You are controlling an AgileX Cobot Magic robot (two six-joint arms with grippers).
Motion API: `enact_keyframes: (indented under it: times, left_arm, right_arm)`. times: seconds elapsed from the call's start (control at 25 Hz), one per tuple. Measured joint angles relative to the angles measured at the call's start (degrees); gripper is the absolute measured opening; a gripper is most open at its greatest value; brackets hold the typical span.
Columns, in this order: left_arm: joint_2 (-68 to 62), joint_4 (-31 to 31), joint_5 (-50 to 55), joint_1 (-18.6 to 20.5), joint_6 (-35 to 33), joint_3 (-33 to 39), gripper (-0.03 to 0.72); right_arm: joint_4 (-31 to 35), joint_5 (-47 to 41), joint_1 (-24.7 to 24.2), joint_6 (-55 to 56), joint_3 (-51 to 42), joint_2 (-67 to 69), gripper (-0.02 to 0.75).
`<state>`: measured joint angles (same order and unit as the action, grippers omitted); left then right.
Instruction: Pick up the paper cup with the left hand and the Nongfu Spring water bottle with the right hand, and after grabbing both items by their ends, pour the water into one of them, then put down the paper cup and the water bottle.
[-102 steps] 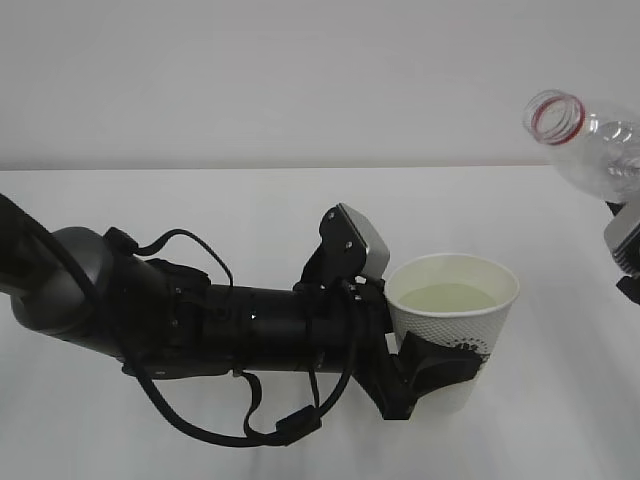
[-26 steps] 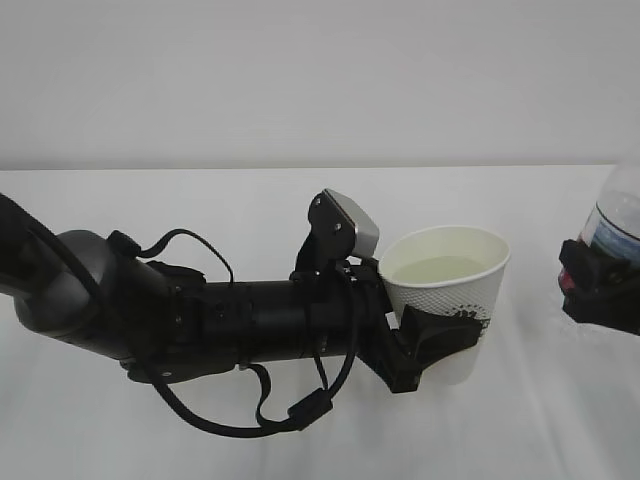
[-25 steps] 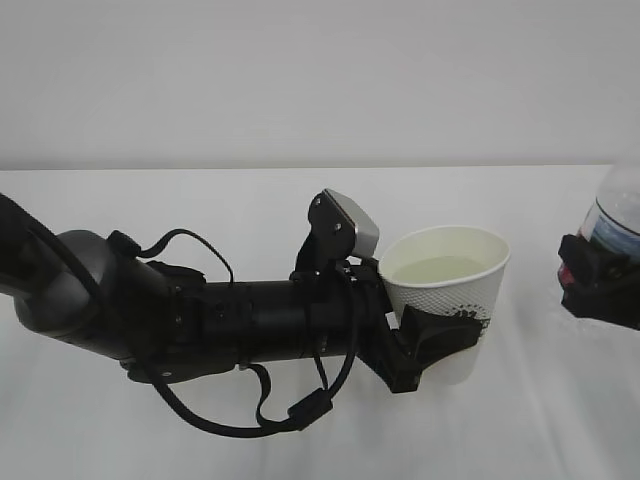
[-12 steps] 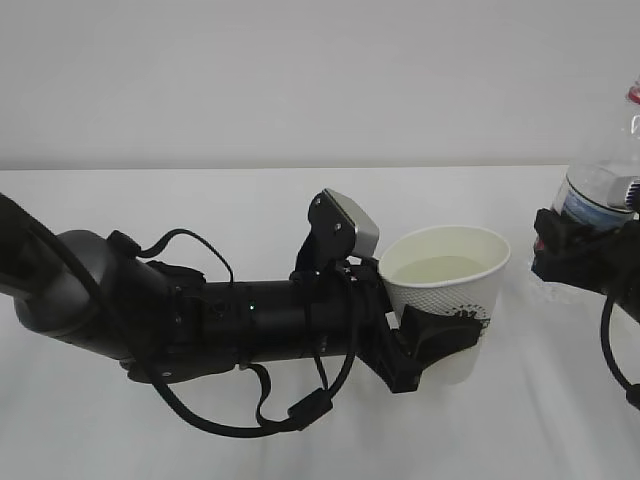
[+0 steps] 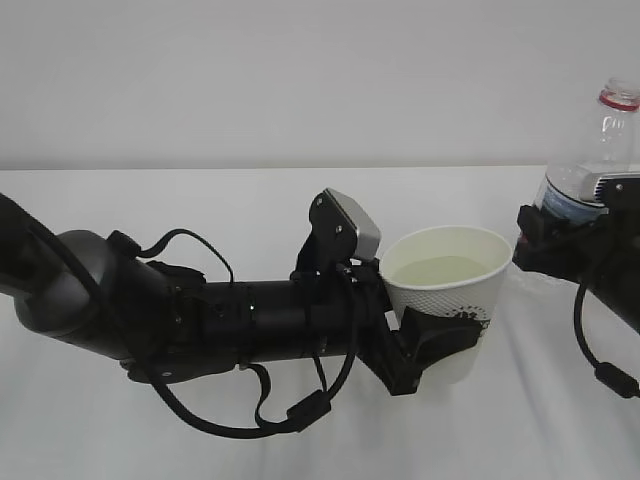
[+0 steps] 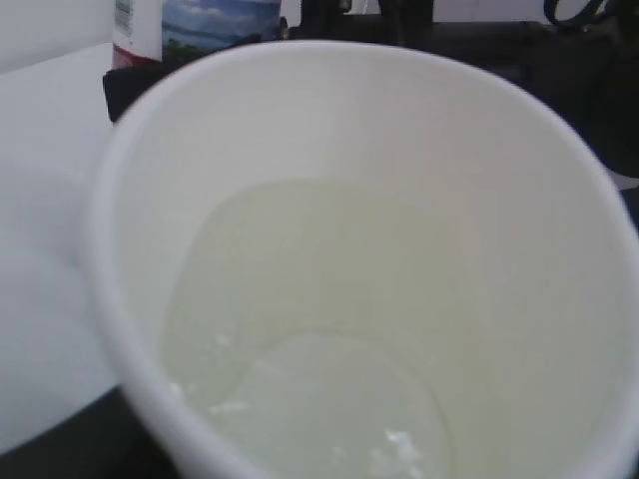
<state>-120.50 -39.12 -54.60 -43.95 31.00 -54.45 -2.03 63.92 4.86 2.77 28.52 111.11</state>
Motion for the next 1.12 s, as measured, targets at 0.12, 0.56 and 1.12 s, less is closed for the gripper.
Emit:
enact_keyframes:
  times: [0.12,0.56,1.12]
  left_arm:
    - [0.0,0.3,0.0,0.0,-0.3,0.0,0.480]
    - [0.0,1.9,0.0,0.0,-0.5,0.0,0.479]
    - [0.0,1.9,0.0,0.0,-0.6,0.0,0.479]
  right_arm:
    - [0.0,0.0,0.0,0.0,1.1,1.7,0.401]
    - [0.0,0.0,0.0,0.0,3.3,4.9,0.401]
    - [0.0,0.4,0.0,0.0,3.3,4.9,0.561]
